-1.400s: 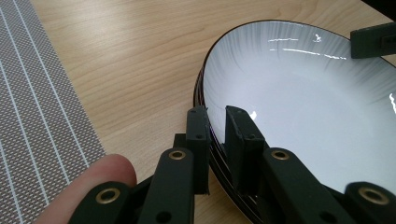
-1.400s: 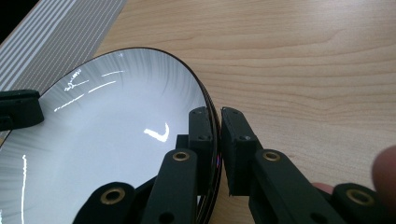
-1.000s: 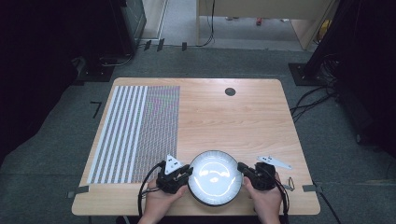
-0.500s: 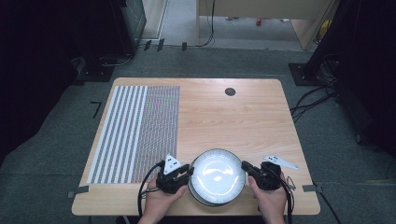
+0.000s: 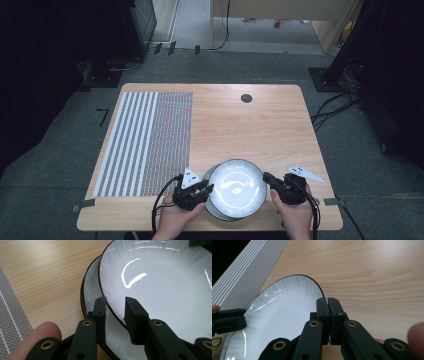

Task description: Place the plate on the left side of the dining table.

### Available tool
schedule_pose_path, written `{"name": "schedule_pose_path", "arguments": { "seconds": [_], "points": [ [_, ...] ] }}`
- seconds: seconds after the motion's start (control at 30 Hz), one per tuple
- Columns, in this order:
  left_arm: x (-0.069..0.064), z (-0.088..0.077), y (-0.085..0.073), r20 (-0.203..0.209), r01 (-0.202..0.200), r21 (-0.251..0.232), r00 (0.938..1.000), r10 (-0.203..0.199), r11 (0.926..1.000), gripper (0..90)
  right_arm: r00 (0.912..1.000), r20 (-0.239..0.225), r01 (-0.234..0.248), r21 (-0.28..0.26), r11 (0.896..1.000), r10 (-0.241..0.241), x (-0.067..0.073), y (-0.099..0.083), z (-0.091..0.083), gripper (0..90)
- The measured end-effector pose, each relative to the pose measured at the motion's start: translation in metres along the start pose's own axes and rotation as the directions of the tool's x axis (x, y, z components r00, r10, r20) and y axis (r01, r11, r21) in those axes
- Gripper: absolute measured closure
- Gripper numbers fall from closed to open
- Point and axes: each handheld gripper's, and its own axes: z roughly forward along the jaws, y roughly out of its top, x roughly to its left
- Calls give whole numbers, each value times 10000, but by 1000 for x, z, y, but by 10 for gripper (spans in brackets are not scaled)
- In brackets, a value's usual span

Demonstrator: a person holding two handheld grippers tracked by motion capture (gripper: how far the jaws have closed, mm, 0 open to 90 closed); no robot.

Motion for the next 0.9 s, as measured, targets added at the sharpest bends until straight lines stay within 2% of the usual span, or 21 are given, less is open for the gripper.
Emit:
{"name": "schedule_pose_path", "arguments": {
  "seconds": [0.13, 0.4, 0.6, 0.8, 0.9],
  "points": [
    [0, 0, 0, -35, -31, -7, 10000, 31, 10000, 726, 10000, 85, 0, 110, 9999, -1, 0, -2, 0, 819],
    [-1, 1, -1, -38, -63, 41, 10000, 63, 10000, 724, 9993, 357, 44, 299, 9995, -54, 4, -10, -10, 783],
    [-1, 1, -1, -49, -63, 40, 10000, 64, 10000, 724, 9996, 274, -11, 591, 9983, -5, 7, -14, -15, 753],
    [-1, 1, -1, -51, -61, 31, 10000, 61, 10000, 724, 9995, 212, -260, 1017, 9945, 240, 10, -16, -13, 721],
    [-1, 1, -1, -54, -64, 21, 10000, 64, 10000, 723, 9989, 316, -394, 1414, 9892, 352, 13, -18, -9, 730]
  ]
}}
